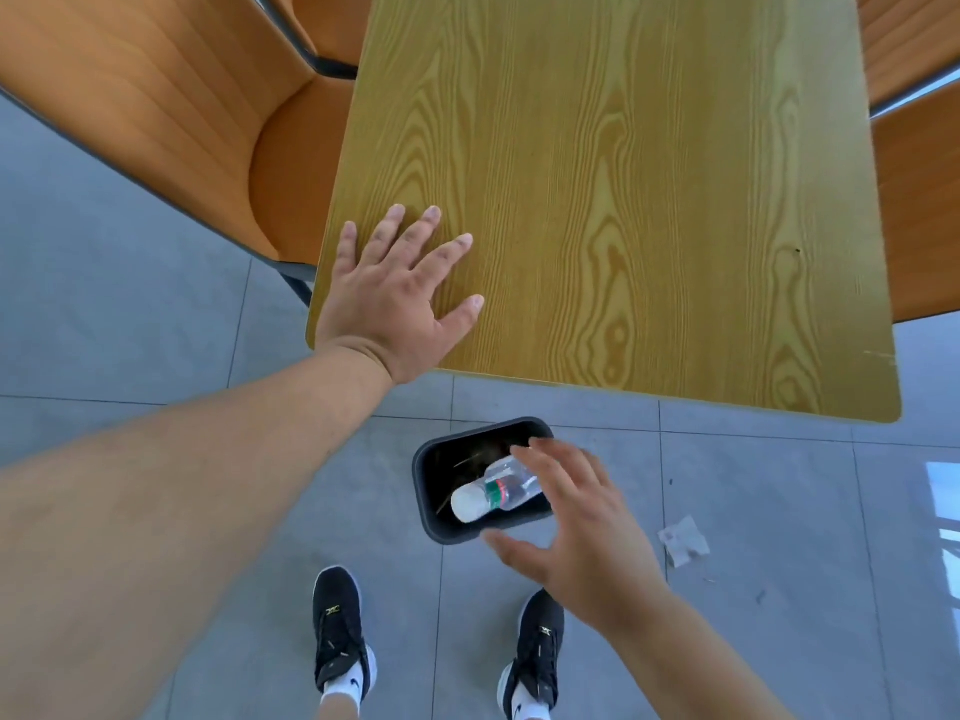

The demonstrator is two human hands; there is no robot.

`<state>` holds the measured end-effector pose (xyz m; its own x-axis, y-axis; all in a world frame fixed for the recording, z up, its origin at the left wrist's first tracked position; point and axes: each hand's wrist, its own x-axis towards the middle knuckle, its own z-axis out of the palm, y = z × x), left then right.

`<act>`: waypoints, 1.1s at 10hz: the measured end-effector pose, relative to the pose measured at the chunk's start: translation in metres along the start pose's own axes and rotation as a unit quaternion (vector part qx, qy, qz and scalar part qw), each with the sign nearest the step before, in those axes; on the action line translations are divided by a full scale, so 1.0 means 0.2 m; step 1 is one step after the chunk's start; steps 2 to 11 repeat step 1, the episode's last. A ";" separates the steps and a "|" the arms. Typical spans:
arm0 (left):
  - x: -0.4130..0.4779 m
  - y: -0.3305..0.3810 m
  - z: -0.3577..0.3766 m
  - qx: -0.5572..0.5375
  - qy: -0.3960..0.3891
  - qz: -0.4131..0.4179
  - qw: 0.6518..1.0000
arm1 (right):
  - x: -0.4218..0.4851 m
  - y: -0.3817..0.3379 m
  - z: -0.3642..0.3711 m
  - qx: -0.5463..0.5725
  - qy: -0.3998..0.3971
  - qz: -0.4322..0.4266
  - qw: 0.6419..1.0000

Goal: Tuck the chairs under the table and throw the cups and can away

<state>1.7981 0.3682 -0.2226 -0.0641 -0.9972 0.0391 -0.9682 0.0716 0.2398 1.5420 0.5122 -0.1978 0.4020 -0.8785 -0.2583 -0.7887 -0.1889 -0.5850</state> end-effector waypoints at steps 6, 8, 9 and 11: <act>0.00 -0.01 0.00 0.007 0.003 0.003 1.000 | 0.11 0.01 -0.09 0.001 0.196 -0.111 0.974; 0.00 -0.01 0.00 0.007 0.003 0.003 1.000 | 0.11 0.01 -0.09 0.001 0.196 -0.111 0.974; 0.00 -0.01 0.00 0.007 0.003 0.003 1.000 | 0.11 0.01 -0.09 0.001 0.196 -0.111 0.974; 0.00 -0.01 0.00 0.007 0.003 0.003 1.000 | 0.11 0.01 -0.09 0.001 0.196 -0.111 0.974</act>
